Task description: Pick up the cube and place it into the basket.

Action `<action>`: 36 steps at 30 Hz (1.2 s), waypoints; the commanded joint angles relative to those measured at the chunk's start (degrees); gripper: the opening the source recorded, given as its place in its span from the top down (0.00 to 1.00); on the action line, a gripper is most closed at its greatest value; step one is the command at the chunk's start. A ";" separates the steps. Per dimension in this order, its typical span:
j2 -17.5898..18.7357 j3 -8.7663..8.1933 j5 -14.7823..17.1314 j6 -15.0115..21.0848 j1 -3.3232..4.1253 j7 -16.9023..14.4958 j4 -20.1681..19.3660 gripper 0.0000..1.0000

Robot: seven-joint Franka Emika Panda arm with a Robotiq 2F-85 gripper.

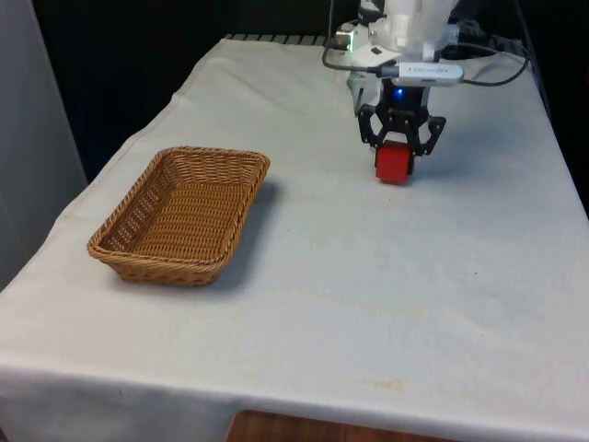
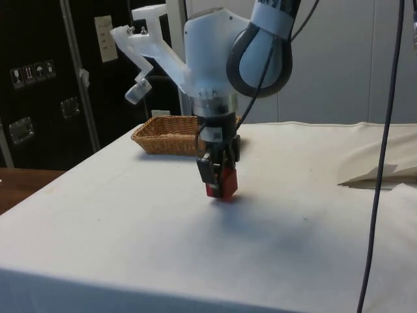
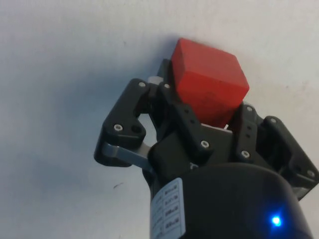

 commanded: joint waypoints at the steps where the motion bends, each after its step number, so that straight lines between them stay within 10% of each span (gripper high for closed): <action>1: -0.92 -0.29 -0.46 -0.80 0.34 0.40 -0.23 0.99; 36: -11.23 0.46 -0.63 -10.94 0.06 0.23 0.29 0.99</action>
